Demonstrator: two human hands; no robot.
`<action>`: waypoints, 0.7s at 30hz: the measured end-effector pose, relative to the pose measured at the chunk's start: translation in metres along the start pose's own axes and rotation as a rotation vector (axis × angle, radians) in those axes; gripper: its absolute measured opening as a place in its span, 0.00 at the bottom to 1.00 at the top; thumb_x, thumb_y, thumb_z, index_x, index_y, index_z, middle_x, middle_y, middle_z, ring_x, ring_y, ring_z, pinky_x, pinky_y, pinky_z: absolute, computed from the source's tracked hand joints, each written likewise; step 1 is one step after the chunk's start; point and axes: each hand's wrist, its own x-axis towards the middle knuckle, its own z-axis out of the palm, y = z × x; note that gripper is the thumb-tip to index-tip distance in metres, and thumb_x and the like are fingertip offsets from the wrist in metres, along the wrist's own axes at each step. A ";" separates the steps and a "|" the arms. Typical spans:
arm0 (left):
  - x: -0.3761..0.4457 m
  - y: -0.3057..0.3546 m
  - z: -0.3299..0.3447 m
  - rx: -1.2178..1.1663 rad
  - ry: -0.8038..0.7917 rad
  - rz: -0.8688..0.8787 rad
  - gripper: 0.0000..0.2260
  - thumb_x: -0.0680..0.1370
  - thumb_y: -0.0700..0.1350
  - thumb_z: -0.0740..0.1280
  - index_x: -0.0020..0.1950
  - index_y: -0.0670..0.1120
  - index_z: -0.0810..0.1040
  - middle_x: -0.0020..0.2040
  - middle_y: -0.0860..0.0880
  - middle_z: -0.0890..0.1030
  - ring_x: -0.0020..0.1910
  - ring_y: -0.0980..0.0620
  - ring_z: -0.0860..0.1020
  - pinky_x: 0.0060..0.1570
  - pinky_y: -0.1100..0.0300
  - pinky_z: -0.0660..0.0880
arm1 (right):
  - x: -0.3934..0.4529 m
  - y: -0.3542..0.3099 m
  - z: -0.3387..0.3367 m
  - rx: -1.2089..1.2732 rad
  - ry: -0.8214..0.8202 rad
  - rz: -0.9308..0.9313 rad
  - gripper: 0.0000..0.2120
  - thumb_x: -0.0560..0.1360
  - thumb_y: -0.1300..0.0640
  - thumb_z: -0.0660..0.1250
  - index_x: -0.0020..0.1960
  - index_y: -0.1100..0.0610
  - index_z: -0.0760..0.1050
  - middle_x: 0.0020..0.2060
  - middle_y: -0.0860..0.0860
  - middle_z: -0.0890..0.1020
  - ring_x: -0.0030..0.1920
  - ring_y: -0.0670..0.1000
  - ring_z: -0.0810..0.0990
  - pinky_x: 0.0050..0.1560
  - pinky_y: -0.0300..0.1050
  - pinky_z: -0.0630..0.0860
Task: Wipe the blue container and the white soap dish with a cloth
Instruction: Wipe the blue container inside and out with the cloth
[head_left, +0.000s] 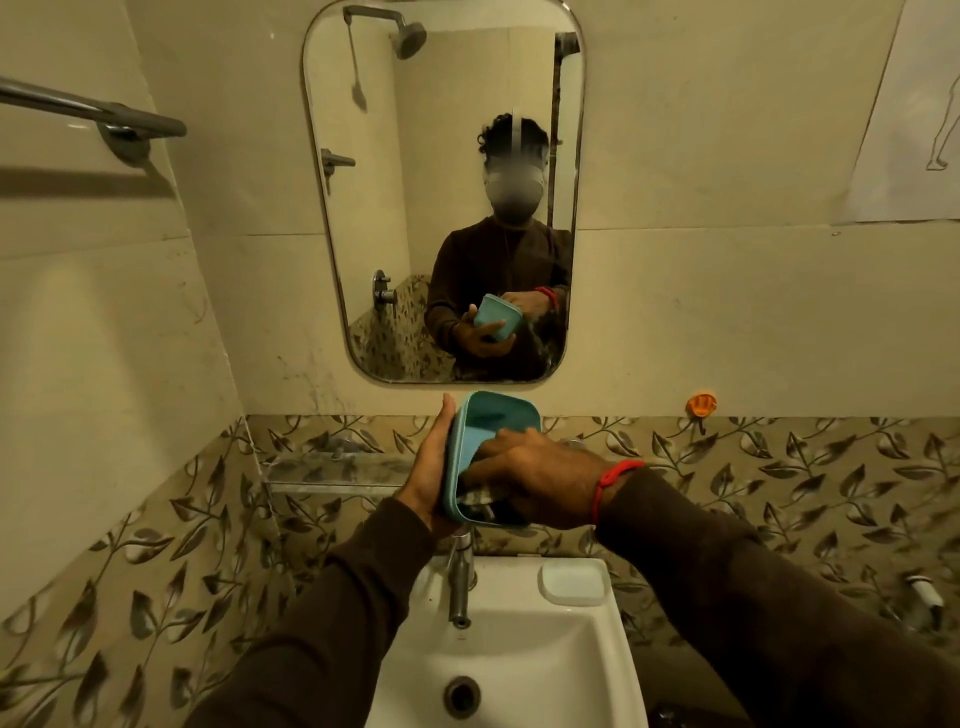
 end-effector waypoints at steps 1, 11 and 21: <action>0.000 -0.001 -0.001 0.002 0.002 -0.020 0.36 0.78 0.70 0.57 0.64 0.42 0.83 0.60 0.38 0.83 0.58 0.40 0.82 0.58 0.46 0.79 | 0.000 0.001 0.000 0.013 -0.029 -0.016 0.20 0.76 0.58 0.68 0.67 0.50 0.75 0.59 0.53 0.79 0.59 0.53 0.73 0.55 0.41 0.64; 0.001 -0.011 0.016 -0.091 0.004 -0.036 0.31 0.77 0.70 0.60 0.68 0.47 0.78 0.58 0.34 0.84 0.52 0.36 0.85 0.50 0.40 0.82 | 0.017 0.021 -0.014 -0.271 0.196 0.080 0.18 0.75 0.52 0.70 0.64 0.54 0.76 0.54 0.57 0.78 0.53 0.57 0.76 0.50 0.51 0.75; 0.003 0.009 0.007 0.064 0.036 0.061 0.31 0.77 0.72 0.57 0.67 0.52 0.79 0.63 0.38 0.82 0.62 0.37 0.82 0.58 0.38 0.79 | 0.032 0.010 -0.004 -0.489 0.253 0.296 0.20 0.76 0.50 0.67 0.65 0.56 0.72 0.57 0.56 0.77 0.56 0.57 0.74 0.55 0.52 0.69</action>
